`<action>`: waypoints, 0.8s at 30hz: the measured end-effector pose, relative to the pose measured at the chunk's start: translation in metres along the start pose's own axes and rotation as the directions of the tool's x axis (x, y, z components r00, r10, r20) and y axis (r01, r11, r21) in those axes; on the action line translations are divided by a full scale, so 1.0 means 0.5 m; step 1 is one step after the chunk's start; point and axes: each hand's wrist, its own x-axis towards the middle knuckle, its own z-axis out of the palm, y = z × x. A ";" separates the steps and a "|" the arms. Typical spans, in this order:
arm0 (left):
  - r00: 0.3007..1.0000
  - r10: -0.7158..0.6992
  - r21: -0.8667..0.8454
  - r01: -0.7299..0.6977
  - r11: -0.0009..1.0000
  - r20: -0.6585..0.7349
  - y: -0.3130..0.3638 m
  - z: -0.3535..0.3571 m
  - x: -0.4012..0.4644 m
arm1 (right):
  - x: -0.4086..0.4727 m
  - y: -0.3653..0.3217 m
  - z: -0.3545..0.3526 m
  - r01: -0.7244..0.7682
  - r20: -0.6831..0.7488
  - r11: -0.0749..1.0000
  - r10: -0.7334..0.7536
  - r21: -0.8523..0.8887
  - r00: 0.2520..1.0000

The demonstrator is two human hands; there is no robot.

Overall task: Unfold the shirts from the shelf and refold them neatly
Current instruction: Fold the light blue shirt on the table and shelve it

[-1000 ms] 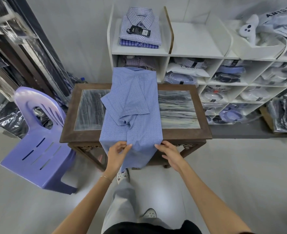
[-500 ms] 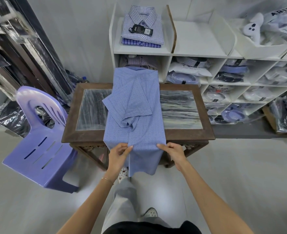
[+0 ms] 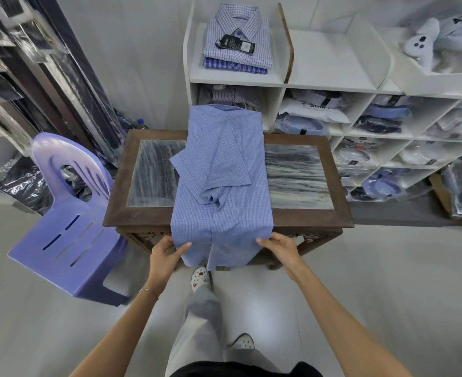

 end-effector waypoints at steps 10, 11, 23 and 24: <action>0.929 -0.210 0.116 0.182 0.976 0.306 -0.080 -0.015 -0.026 | -0.021 0.081 0.012 -0.198 0.168 0.965 0.227 -0.174 0.959; 0.909 -0.247 0.137 0.212 0.968 0.337 -0.090 -0.019 -0.033 | -0.027 0.091 0.009 -0.211 0.180 0.964 0.239 -0.161 0.954; 0.745 -0.484 0.259 0.409 0.875 0.458 -0.151 -0.039 -0.178 | -0.149 0.210 -0.001 -0.381 0.345 0.915 0.404 -0.135 0.847; 0.733 -0.497 0.269 0.418 0.868 0.465 -0.155 -0.039 -0.188 | -0.158 0.218 0.000 -0.386 0.351 0.909 0.416 -0.156 0.839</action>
